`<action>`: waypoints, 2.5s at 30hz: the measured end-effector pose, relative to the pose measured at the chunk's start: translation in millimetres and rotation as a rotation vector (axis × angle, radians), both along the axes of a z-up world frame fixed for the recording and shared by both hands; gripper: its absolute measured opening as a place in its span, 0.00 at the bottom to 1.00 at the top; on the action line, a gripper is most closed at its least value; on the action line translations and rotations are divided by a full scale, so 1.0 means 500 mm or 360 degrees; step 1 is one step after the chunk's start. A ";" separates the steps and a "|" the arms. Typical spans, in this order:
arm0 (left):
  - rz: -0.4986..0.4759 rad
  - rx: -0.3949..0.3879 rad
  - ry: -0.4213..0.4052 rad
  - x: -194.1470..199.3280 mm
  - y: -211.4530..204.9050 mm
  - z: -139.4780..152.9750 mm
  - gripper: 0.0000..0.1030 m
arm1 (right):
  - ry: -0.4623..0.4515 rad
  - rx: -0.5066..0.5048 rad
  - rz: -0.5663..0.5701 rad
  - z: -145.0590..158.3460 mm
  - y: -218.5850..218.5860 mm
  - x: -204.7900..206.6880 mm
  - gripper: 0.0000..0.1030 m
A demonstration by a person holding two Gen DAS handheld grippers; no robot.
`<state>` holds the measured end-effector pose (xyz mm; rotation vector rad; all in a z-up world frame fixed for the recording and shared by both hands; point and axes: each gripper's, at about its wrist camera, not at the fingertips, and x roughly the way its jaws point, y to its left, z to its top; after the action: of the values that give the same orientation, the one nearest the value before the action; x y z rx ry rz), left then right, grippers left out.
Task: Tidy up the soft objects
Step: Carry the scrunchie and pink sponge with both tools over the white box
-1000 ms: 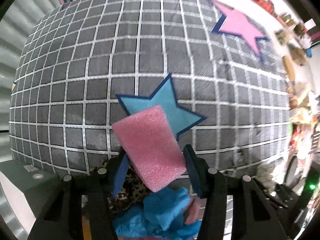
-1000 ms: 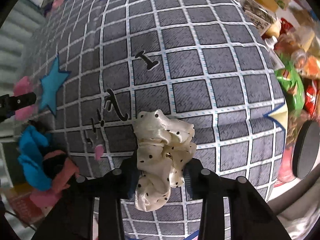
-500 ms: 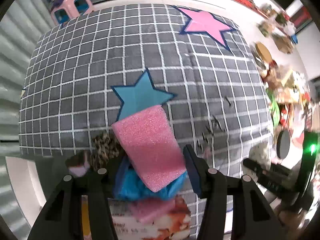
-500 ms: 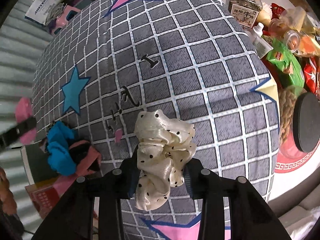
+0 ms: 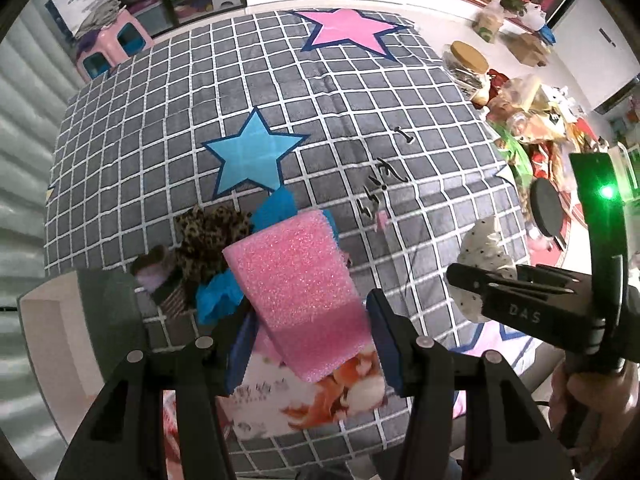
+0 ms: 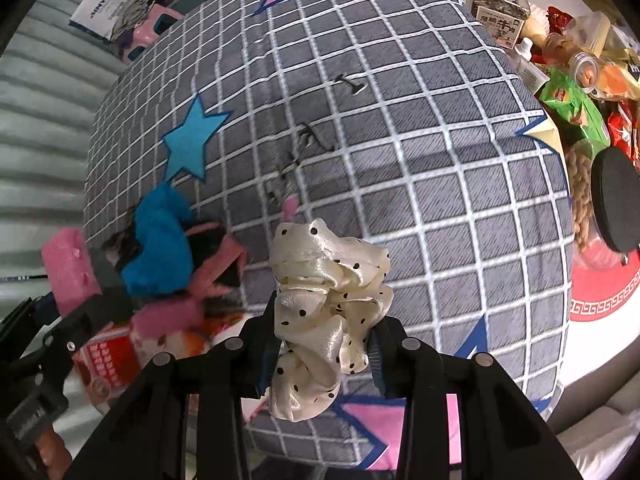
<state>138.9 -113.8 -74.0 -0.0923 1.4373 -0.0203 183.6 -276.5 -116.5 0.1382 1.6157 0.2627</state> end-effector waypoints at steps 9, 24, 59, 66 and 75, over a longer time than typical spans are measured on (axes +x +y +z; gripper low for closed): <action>0.0102 0.0028 -0.0096 -0.066 0.055 0.063 0.56 | -0.0105 0.0029 0.0084 0.068 0.075 -0.043 0.38; 0.0453 0.0089 -0.0221 -0.121 0.205 0.138 0.56 | -0.0262 0.0103 0.0371 0.169 0.260 -0.049 0.38; 0.0992 0.0056 -0.0226 -0.345 0.455 0.137 0.56 | -0.0331 0.0125 0.0893 0.225 0.570 -0.185 0.38; 0.1068 0.0059 -0.0202 -0.383 0.493 0.121 0.56 | -0.0317 0.0117 0.0976 0.220 0.625 -0.217 0.38; 0.1151 0.0052 -0.0153 -0.424 0.534 0.092 0.56 | -0.0290 0.0108 0.1069 0.206 0.683 -0.252 0.38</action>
<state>-73.3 153.5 -28.0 -0.5705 1.2400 0.5830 57.8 64.8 -13.3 -0.3768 1.4284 0.8215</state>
